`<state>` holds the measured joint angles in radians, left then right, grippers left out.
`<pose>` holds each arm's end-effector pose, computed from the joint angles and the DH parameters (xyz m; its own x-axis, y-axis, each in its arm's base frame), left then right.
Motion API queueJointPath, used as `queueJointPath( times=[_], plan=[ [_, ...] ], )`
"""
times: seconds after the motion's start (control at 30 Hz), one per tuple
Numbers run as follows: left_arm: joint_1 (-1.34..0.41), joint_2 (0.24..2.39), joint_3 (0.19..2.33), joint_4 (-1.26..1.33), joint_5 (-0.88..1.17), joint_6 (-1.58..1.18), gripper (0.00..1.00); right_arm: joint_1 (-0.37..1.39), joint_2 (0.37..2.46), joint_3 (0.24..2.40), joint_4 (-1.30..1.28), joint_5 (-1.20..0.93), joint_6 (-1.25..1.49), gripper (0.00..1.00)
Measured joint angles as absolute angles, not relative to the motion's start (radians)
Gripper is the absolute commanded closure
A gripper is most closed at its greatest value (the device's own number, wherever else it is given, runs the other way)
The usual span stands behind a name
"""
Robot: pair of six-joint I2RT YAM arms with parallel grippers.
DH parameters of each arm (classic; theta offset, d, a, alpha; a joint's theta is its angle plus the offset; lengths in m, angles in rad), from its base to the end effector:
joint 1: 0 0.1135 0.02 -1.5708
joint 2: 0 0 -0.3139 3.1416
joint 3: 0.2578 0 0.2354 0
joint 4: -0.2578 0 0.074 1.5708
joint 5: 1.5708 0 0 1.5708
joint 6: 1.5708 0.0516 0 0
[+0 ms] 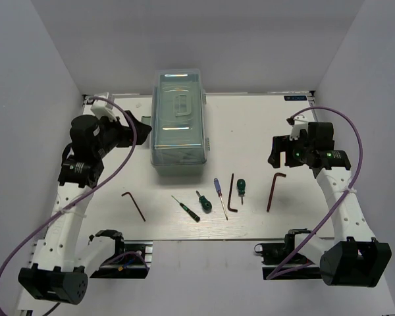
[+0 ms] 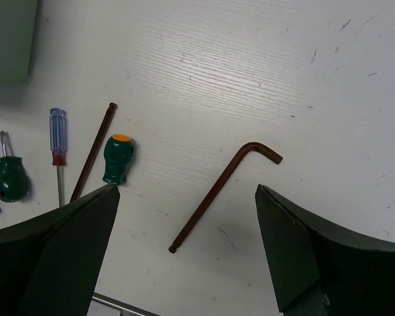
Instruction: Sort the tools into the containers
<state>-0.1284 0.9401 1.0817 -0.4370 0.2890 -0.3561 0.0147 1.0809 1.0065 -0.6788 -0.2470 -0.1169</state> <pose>0.1666 -0.0363 0.4226 -0.4077 -0.2843 -0.8677 0.2678 0.8713 -0.4113 0.1940 0.0155 0.3486 -0.6568 -0.1227 -0.7440 -0.2710 0.9592 0.0810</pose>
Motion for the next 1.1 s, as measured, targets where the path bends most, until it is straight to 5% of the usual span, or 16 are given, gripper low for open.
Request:
queueJointPath(
  times=[0.23,0.27,0.3,0.33,0.37,0.47,0.53,0.63,0.7,0.73,1.1],
  plan=[
    [-0.138,1.154,1.288,-0.409,0.439,-0.334,0.72,0.015,1.082,1.006,-0.679,-0.294,-0.176,0.10],
    [-0.139,1.189,1.317,-0.401,0.460,-0.332,0.87,0.015,1.082,1.006,-0.680,-0.312,-0.196,0.23],
    [-0.139,1.222,1.342,-0.392,0.480,-0.335,0.93,0.015,1.082,1.006,-0.682,-0.336,-0.226,0.53],
    [-0.140,1.253,1.366,-0.382,0.498,-0.338,0.99,0.015,1.082,1.006,-0.684,-0.363,-0.253,1.00],
    [-0.140,1.284,1.389,-0.369,0.517,-0.344,1.00,0.015,1.082,1.006,-0.685,-0.385,-0.270,1.00],
    [-0.140,1.370,1.431,-0.300,0.574,-0.379,1.00,0.015,1.087,1.006,-0.686,-0.442,-0.273,1.00],
    [-0.142,1.420,1.443,-0.248,0.612,-0.413,0.89,0.015,1.100,1.006,-0.685,-0.478,-0.265,0.62],
    [-0.155,1.525,1.502,-0.188,0.652,-0.461,0.62,0.016,1.127,1.007,-0.675,-0.535,-0.256,0.43],
    [-0.171,1.604,1.555,-0.167,0.666,-0.481,0.34,0.019,1.138,1.007,-0.667,-0.562,-0.241,0.40],
    [-0.182,1.646,1.588,-0.161,0.671,-0.492,0.30,0.019,1.144,1.007,-0.661,-0.573,-0.237,0.38],
    [-0.307,1.950,1.930,-0.379,0.526,-0.465,0.22,0.020,1.169,1.006,-0.611,-0.609,-0.195,0.36]
  ],
)
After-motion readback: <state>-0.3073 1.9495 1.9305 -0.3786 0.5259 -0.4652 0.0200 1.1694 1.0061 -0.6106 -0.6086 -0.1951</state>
